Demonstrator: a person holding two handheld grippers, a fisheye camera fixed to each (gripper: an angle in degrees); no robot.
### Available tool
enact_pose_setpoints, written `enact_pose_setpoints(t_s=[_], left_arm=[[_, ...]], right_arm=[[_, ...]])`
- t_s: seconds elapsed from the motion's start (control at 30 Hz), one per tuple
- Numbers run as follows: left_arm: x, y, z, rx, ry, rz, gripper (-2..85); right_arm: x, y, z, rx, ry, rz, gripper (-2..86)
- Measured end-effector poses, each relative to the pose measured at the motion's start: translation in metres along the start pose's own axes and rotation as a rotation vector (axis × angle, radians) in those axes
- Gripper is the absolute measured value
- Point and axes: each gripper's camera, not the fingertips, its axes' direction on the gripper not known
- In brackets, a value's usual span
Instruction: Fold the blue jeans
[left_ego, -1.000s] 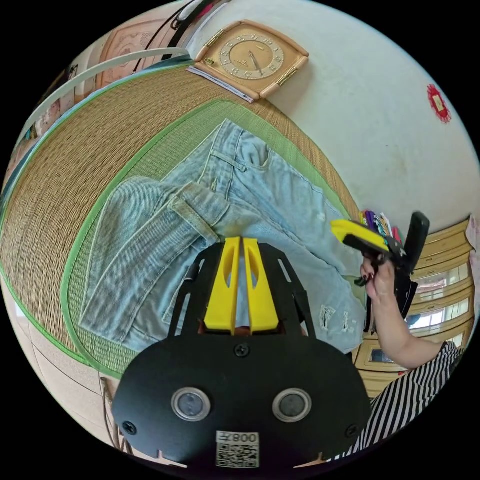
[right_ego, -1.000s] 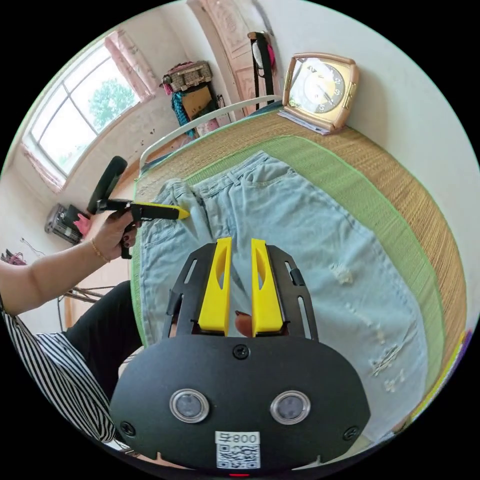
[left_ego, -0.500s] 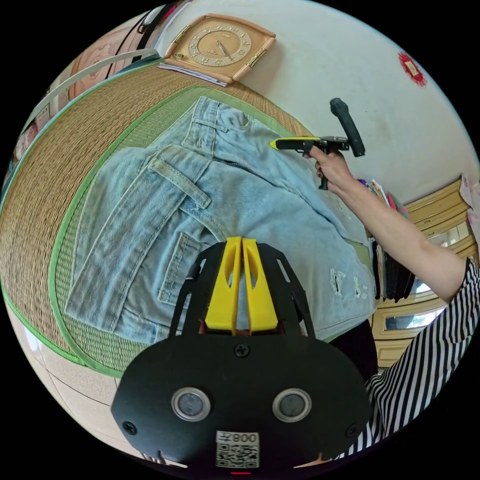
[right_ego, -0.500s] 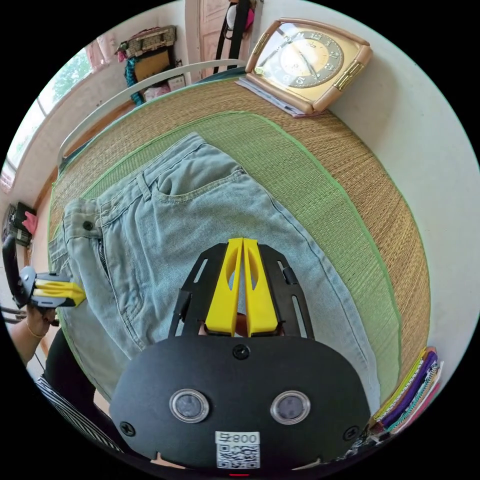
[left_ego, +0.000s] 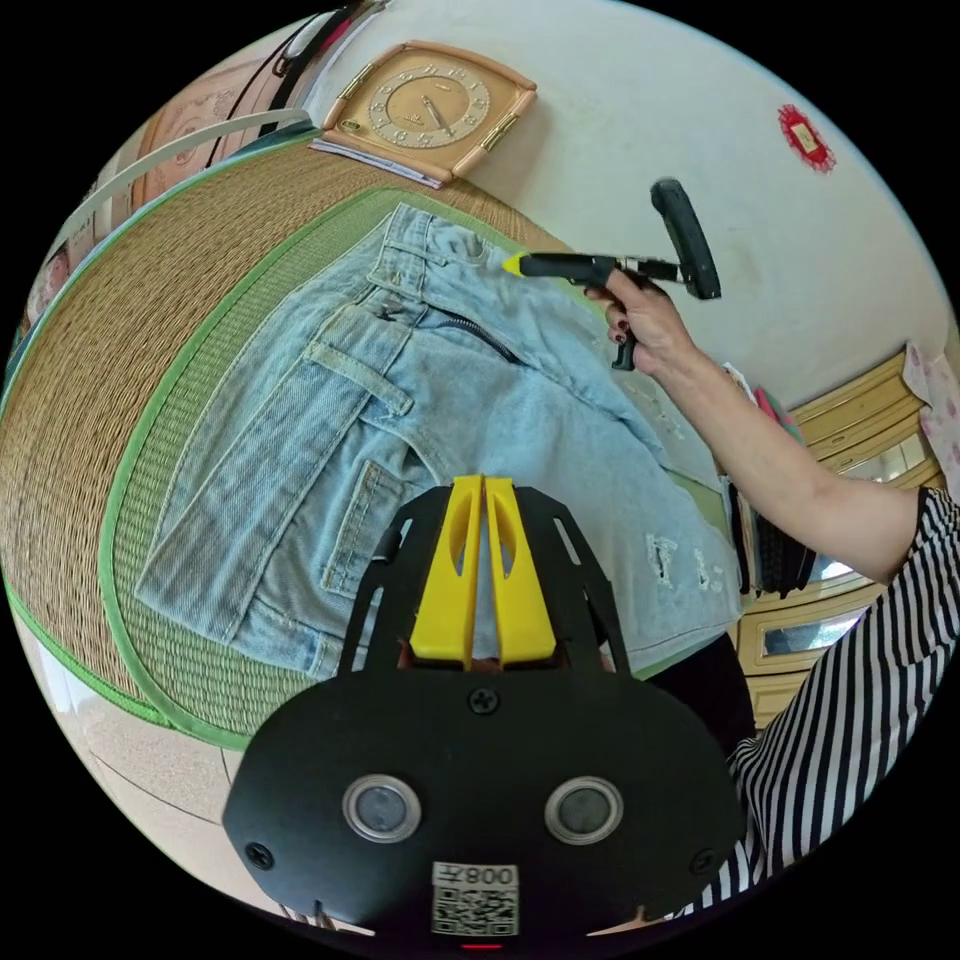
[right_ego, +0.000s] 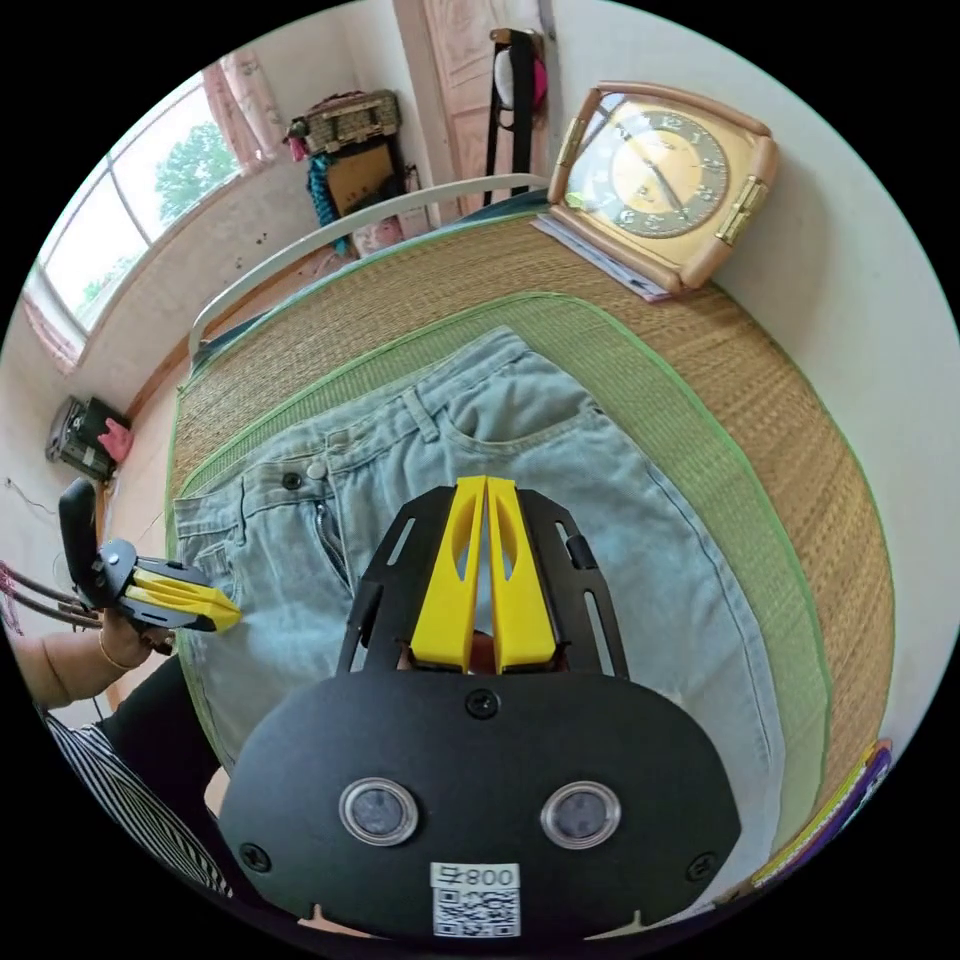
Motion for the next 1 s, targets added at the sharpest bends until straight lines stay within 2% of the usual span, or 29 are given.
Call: enact_pose_setpoints(t_s=[0.1, 0.13, 0.33, 0.47, 0.67, 0.8, 0.93, 1.0], left_arm=[[-0.005, 0.009, -0.008, 0.022, -0.033, 0.032, 0.1], [-0.007, 0.011, -0.010, 0.021, -0.047, 0.038, 0.1], [-0.025, 0.015, -0.027, 0.002, -0.002, 0.036, 0.1], [-0.034, 0.014, -0.041, 0.040, 0.007, 0.031, 0.2], [-0.039, 0.015, -0.055, 0.064, -0.042, 0.031, 0.2], [-0.042, 0.000, -0.070, 0.120, -0.099, 0.056, 0.2], [-0.048, -0.022, -0.069, 0.105, -0.158, 0.072, 0.2], [-0.052, -0.028, -0.064, 0.063, -0.183, 0.071, 0.2]], right_arm=[[-0.002, -0.023, 0.037, -0.111, 0.037, 0.015, 0.1], [-0.001, -0.026, 0.040, -0.055, 0.024, 0.022, 0.1], [0.013, -0.025, 0.046, -0.050, -0.066, 0.070, 0.2], [0.015, -0.012, 0.040, -0.007, -0.019, 0.065, 0.2], [0.011, -0.010, 0.049, 0.001, -0.172, 0.033, 1.3], [-0.019, -0.006, 0.044, 0.052, -0.273, -0.070, 6.3], [-0.040, -0.004, 0.070, -0.056, -0.189, -0.144, 8.2], [-0.041, -0.001, 0.071, -0.034, -0.157, -0.150, 7.3]])
